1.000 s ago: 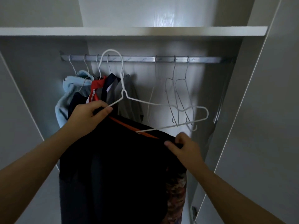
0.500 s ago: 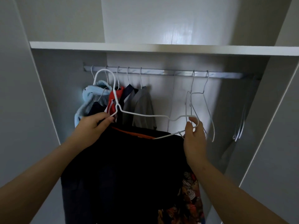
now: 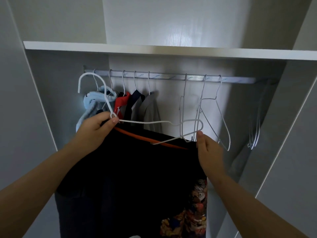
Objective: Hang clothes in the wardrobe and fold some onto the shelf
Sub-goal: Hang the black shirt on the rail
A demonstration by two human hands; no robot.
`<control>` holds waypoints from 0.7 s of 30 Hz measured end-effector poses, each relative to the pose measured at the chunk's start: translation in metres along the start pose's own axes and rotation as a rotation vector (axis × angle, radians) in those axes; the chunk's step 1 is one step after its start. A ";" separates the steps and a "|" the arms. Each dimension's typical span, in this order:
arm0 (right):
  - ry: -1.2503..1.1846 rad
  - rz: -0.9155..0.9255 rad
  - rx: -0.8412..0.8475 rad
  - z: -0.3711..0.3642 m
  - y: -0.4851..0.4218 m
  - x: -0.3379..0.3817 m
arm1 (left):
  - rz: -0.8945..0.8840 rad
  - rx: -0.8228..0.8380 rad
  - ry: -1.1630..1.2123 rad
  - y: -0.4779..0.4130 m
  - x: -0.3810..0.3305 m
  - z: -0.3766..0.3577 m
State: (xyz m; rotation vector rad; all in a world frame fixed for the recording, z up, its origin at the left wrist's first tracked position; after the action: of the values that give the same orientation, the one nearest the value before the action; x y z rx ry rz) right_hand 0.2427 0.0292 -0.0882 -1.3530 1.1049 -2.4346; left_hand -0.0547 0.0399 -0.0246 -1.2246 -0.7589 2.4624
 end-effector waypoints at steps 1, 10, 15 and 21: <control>0.029 0.036 0.023 -0.002 0.000 0.003 | 0.002 -0.005 0.016 -0.001 0.001 0.003; 0.152 0.235 0.049 -0.003 -0.016 0.014 | -0.047 0.173 -0.119 0.006 0.011 0.010; 0.222 0.336 0.108 -0.012 -0.020 0.029 | -0.024 0.310 -0.183 0.013 0.017 -0.007; 0.178 0.563 0.234 -0.054 0.001 0.067 | -0.073 0.394 -0.188 0.021 -0.008 -0.053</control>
State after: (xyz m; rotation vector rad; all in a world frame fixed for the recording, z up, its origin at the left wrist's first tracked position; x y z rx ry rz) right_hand 0.1611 0.0272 -0.0604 -0.6503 1.0208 -2.1933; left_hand -0.0076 0.0366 -0.0580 -0.8180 -0.3267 2.5292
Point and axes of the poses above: each hand's wrist, its own y-axis away from the middle knuckle, its own z-axis out of the back of the hand, x = y × z, the point moved 4 cm from there along -y, towards the middle knuckle, and after that the axes turned 8 degrees about z, right-handed, at the moved point
